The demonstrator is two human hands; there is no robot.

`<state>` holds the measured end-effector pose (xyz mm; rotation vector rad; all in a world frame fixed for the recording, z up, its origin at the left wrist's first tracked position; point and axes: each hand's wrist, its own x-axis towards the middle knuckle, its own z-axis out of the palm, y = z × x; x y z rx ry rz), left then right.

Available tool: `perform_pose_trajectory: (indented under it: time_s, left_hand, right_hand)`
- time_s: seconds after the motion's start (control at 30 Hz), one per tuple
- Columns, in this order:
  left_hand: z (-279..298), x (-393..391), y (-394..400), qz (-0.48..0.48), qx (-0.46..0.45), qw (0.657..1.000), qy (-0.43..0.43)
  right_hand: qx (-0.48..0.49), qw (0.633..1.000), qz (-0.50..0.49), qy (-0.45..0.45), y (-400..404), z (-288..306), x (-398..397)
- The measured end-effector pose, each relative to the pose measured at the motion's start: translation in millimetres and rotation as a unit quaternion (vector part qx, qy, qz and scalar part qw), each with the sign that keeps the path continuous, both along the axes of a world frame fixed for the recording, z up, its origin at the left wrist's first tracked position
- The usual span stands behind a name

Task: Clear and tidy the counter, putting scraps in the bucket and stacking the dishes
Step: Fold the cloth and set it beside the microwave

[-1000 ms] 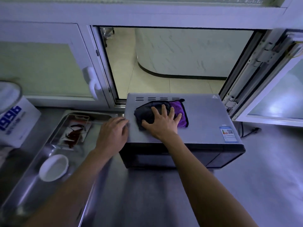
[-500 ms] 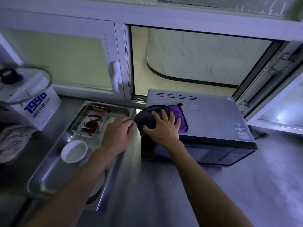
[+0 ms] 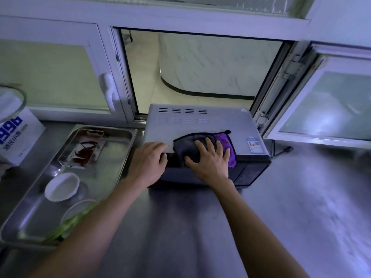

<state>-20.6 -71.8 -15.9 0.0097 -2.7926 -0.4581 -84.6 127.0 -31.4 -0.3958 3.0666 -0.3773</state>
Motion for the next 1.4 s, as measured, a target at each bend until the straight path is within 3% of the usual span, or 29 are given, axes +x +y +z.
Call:
perform_pose_trajectory:
  time_s: [0.23, 0.57, 1.13, 1.4]
  left_hand:
    - [2, -18, 58, -0.041, -0.034, 0.998, -0.034]
    - [2, -74, 107, -0.036, -0.105, 0.991, -0.074]
    - [-4, -193, 96, 0.011, -0.084, 0.992, -0.094]
    - [-9, -213, 89, 0.008, -0.067, 0.995, -0.074]
  right_hand:
    - [-0.011, 0.998, -0.068, 0.000, 65, 0, -22]
    - [-0.008, 0.997, -0.073, -0.014, 101, 1, -61]
    - [0.002, 0.996, -0.067, -0.052, 98, -1, -172]
    - [0.000, 0.997, -0.063, -0.039, 82, -3, -222]
